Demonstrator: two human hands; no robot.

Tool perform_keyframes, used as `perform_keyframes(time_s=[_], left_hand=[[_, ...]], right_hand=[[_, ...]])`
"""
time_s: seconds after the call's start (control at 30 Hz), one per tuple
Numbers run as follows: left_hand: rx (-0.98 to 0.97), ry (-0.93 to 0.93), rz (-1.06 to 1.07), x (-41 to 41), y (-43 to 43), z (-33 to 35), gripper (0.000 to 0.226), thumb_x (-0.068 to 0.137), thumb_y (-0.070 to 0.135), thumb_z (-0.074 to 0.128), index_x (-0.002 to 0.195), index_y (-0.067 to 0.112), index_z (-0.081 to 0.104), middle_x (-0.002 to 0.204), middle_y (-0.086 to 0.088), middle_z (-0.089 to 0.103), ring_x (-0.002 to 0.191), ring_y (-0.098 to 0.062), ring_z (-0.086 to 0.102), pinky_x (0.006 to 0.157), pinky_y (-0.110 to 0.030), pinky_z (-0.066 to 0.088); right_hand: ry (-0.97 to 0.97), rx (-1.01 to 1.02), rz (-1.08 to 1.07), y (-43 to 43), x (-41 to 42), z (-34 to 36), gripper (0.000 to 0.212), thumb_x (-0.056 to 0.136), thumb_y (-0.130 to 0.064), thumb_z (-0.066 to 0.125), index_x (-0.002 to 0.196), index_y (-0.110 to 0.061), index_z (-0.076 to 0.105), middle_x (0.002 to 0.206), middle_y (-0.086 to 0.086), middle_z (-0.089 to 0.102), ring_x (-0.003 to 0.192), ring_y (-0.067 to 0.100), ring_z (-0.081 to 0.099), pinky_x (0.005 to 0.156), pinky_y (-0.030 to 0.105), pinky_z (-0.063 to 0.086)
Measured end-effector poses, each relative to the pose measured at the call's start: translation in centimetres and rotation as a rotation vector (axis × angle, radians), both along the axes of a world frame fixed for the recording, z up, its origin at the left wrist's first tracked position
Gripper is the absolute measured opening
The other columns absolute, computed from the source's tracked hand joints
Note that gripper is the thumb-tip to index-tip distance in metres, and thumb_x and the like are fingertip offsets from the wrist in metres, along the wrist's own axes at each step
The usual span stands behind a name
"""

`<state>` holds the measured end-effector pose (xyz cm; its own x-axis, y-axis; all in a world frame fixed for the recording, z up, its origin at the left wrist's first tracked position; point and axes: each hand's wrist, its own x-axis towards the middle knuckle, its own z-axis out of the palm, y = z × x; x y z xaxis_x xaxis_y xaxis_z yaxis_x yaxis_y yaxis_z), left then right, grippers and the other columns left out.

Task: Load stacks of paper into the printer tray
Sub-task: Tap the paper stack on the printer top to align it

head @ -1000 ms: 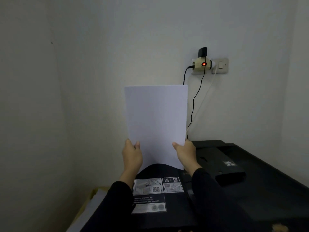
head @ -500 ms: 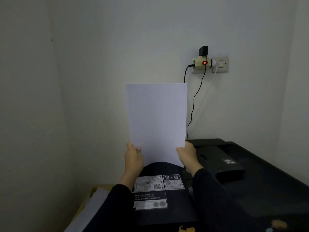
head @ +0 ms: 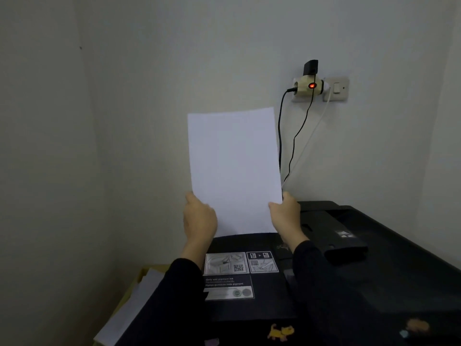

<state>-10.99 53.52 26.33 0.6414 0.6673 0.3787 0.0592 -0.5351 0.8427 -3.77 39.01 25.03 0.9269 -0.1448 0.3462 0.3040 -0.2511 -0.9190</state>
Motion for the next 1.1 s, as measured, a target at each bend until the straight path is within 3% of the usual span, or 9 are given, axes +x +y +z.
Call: perform_keyframes(time_s=[0.1, 0.2, 0.33, 0.47, 0.53, 0.6, 0.73, 0.9, 1.1], left_hand=[[0.064, 0.142, 0.055, 0.0, 0.5, 1.3, 0.035, 0.092, 0.000, 0.043, 0.126, -0.004, 0.045, 0.120, -0.024, 0.059, 0.102, -0.037, 0.059, 0.079, -0.037, 0.047], [0.142, 0.336, 0.027, -0.2, 1.0, 1.4, 0.031, 0.092, 0.005, 0.043, 0.118, -0.009, 0.052, 0.120, -0.023, 0.060, 0.109, -0.038, 0.059, 0.083, -0.036, 0.048], [0.292, 0.552, -0.057, -1.2, 1.1, 0.0, 0.020, 0.096, 0.007, 0.039, 0.093, 0.001, 0.058, 0.112, -0.020, 0.059, 0.096, -0.028, 0.056, 0.078, -0.029, 0.043], [0.308, 0.688, -0.057, -1.4, 0.7, -1.6, 0.031, 0.096, 0.007, 0.039, 0.120, 0.001, 0.058, 0.132, -0.014, 0.056, 0.120, -0.028, 0.055, 0.096, -0.031, 0.045], [0.328, 0.753, -0.003, -1.6, 0.4, -2.1, 0.033, 0.094, 0.008, 0.043, 0.124, 0.004, 0.056, 0.135, -0.012, 0.052, 0.125, -0.027, 0.049, 0.097, -0.031, 0.044], [0.362, 0.837, 0.060, -1.7, 0.3, -2.3, 0.035, 0.092, 0.012, 0.045, 0.126, 0.008, 0.051, 0.138, -0.011, 0.044, 0.129, -0.027, 0.036, 0.094, -0.033, 0.039], [0.351, 0.929, 0.091, -1.8, 0.6, -2.5, 0.042, 0.092, 0.017, 0.044, 0.133, 0.008, 0.043, 0.141, -0.013, 0.035, 0.130, -0.029, 0.027, 0.108, -0.042, 0.033], [0.475, 0.800, 0.147, -2.0, 0.0, -3.4, 0.055, 0.091, 0.020, 0.046, 0.141, 0.004, 0.032, 0.146, -0.017, 0.031, 0.135, -0.033, 0.025, 0.108, -0.053, 0.031], [0.518, 0.268, 0.137, -3.5, -3.7, -3.2, 0.044, 0.088, 0.021, 0.056, 0.127, 0.006, 0.043, 0.135, -0.014, 0.043, 0.125, -0.031, 0.038, 0.099, -0.038, 0.038]], right_hand=[[0.035, -0.073, -0.025, 0.0, -0.2, 0.7, 0.021, 0.081, 0.006, 0.040, 0.065, -0.006, 0.044, 0.068, 0.006, 0.049, 0.056, 0.018, 0.041, 0.049, 0.022, 0.030], [0.137, -0.140, -0.028, -0.2, -0.8, 0.6, 0.034, 0.081, 0.004, 0.040, 0.057, -0.014, 0.025, 0.059, 0.002, 0.032, 0.050, 0.015, 0.026, 0.049, 0.021, 0.020], [0.260, -0.280, 0.034, -0.3, -1.6, -0.3, 0.031, 0.084, -0.002, 0.044, 0.057, -0.011, 0.033, 0.061, 0.003, 0.042, 0.051, 0.018, 0.036, 0.048, 0.023, 0.027], [0.322, -0.488, 0.040, 0.0, -2.4, -1.1, 0.022, 0.083, -0.007, 0.045, 0.061, -0.010, 0.041, 0.080, 0.009, 0.056, 0.070, 0.026, 0.052, 0.055, 0.023, 0.037], [0.316, -0.601, 0.007, 0.2, -2.8, -1.3, 0.010, 0.082, -0.009, 0.046, 0.072, -0.008, 0.046, 0.097, 0.013, 0.059, 0.092, 0.031, 0.058, 0.067, 0.028, 0.041], [0.316, -0.708, -0.034, 0.2, -3.3, -1.4, 0.003, 0.082, -0.008, 0.047, 0.082, -0.008, 0.050, 0.101, 0.012, 0.061, 0.098, 0.031, 0.059, 0.070, 0.029, 0.042], [0.329, -0.822, -0.048, 0.1, -3.7, -1.7, 0.015, 0.083, -0.009, 0.046, 0.094, -0.009, 0.056, 0.114, 0.011, 0.063, 0.106, 0.031, 0.060, 0.076, 0.032, 0.046], [0.310, -0.912, -0.116, -0.2, -4.7, -1.7, 0.040, 0.086, -0.015, 0.053, 0.125, -0.008, 0.052, 0.135, 0.020, 0.046, 0.123, 0.039, 0.043, 0.095, 0.045, 0.044], [0.054, -0.680, -0.139, -2.9, -6.8, -1.6, 0.038, 0.088, -0.010, 0.050, 0.125, -0.004, 0.047, 0.131, 0.019, 0.047, 0.120, 0.037, 0.042, 0.096, 0.046, 0.043]])
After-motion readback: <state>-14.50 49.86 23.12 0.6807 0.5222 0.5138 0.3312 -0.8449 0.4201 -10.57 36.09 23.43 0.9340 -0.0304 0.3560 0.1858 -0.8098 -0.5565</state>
